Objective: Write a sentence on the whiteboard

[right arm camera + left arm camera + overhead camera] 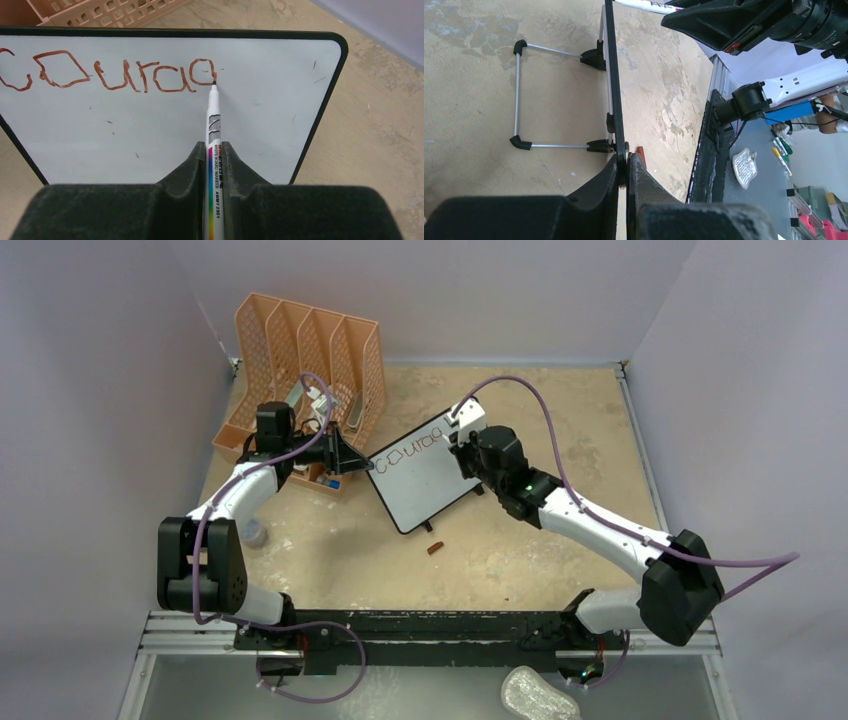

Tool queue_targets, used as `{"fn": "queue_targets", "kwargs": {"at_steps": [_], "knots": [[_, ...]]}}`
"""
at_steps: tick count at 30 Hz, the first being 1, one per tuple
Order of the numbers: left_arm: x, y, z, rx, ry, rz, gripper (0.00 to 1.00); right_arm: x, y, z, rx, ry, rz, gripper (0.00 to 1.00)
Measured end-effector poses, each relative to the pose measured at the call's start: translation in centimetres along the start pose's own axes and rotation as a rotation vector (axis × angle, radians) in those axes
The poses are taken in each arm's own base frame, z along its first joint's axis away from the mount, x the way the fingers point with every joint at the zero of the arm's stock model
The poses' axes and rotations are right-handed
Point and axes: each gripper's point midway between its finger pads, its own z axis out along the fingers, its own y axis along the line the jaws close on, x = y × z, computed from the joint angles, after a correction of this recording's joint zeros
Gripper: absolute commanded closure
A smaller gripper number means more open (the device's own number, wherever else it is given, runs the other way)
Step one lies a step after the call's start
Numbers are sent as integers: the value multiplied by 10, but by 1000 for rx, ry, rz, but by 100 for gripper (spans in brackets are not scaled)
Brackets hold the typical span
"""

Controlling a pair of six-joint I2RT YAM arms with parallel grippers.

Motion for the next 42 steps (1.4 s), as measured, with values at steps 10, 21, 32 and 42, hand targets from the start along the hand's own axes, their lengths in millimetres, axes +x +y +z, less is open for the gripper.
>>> {"fn": "queue_targets", "kwargs": {"at_steps": [10, 21, 32, 42], "knots": [[0, 0, 0, 2, 0, 0, 100, 11, 1, -4, -4, 32, 2, 100], [0, 0, 0, 2, 1, -1, 100, 26, 2, -10, -11, 73, 8, 100], [0, 0, 0, 3, 1, -2, 100, 25, 7, -13, -40, 74, 12, 100], [0, 0, 0, 3, 1, -1, 100, 5, -1, -18, -8, 4, 30, 100]]}}
